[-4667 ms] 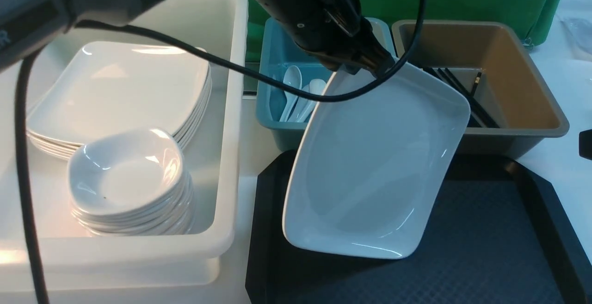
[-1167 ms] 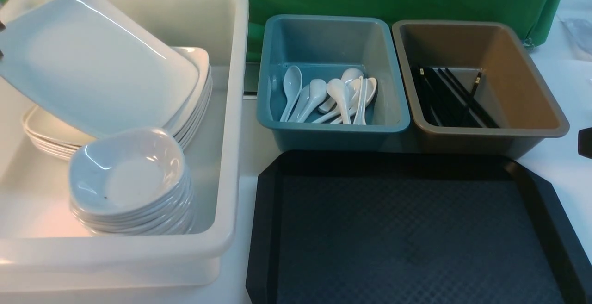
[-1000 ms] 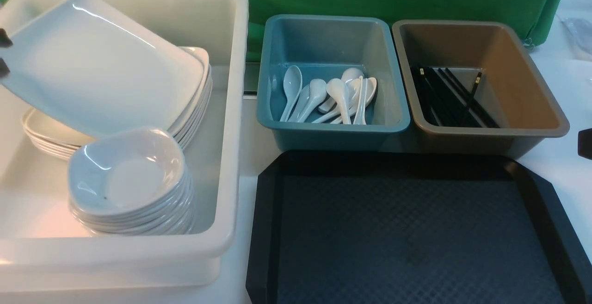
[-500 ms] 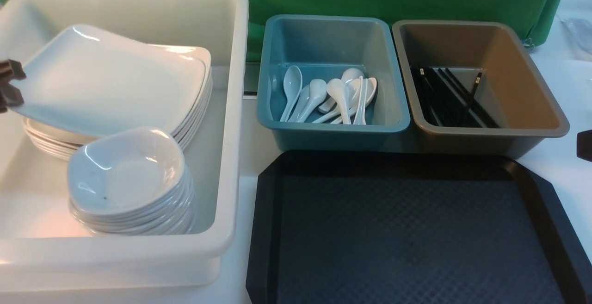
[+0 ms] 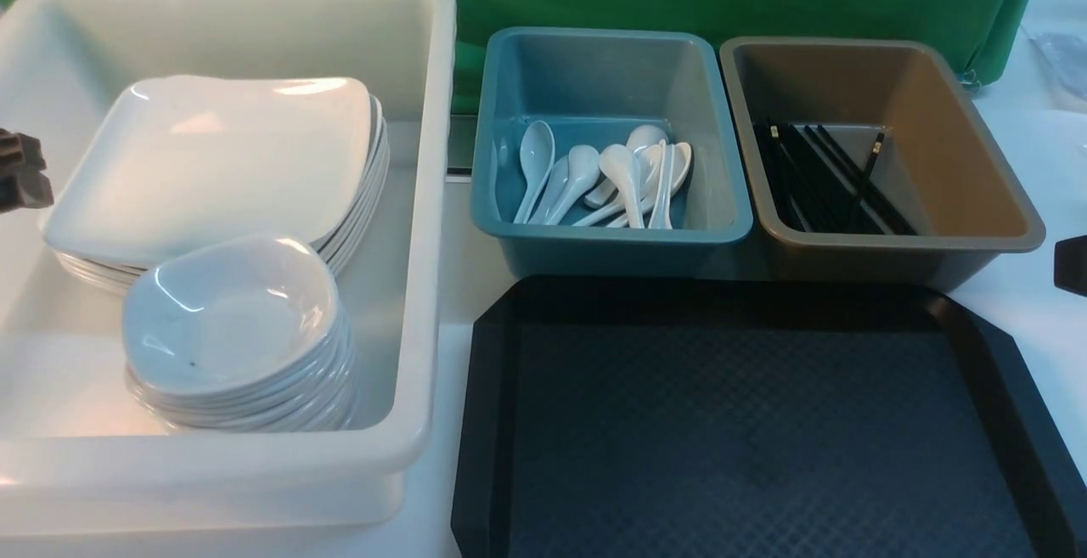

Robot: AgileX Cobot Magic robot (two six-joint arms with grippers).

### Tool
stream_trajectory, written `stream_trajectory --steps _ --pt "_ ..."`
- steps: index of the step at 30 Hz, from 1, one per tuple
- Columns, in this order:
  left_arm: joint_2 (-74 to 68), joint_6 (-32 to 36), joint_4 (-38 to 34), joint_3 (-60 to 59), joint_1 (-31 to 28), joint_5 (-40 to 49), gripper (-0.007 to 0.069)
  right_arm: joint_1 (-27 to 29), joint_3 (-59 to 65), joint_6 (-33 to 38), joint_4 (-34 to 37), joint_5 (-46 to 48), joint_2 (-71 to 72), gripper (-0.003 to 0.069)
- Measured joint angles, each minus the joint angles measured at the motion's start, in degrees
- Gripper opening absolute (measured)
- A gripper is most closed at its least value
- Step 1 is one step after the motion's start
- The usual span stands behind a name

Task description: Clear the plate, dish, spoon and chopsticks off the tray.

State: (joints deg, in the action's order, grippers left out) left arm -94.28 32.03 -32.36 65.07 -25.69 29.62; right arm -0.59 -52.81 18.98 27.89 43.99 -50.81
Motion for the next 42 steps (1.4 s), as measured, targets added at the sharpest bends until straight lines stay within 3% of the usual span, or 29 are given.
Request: stream_trajectory --steps 1,3,4,7,9,16,24,35,38,42 --pt "0.4 0.0 0.0 0.0 0.0 0.2 0.0403 0.0 0.0 0.0 0.0 0.0 0.0 0.0143" --pt "2.6 0.0 0.0 0.0 0.6 1.1 0.0276 0.0 -0.2 0.0 0.0 0.0 0.0 0.0143" --pt "2.8 0.1 0.0 0.0 0.6 1.1 0.0276 0.0 -0.3 0.0 0.0 0.0 0.0 0.0143" --pt "7.0 2.5 0.2 0.0 3.7 1.6 0.0076 0.0 -2.9 0.0 0.0 0.2 0.0 0.0143" --pt "9.7 4.7 0.3 0.0 6.8 1.7 0.0026 0.0 -5.3 0.1 -0.2 1.5 0.1 0.0139" --pt "17.0 5.9 1.4 0.0 15.9 4.9 0.0002 0.0 -10.4 0.8 -1.0 4.6 4.6 0.0026" --pt "23.8 5.8 3.5 0.0 22.6 6.0 0.0002 0.0 -10.5 0.3 -5.2 0.8 16.7 0.0020" --pt "20.5 -0.1 6.6 6.5 23.5 14.7 0.0002 0.0 -10.6 -2.9 -5.8 -2.3 22.4 0.0020" --pt "16.8 -1.9 10.6 11.6 25.9 17.9 0.0002 0.0 -10.6 -3.6 -5.9 -1.9 22.4 0.0020" --pt "9.2 -10.8 23.4 19.3 34.0 22.4 0.0002 0.0 -10.6 -4.5 -5.9 -1.6 22.4 0.0020"
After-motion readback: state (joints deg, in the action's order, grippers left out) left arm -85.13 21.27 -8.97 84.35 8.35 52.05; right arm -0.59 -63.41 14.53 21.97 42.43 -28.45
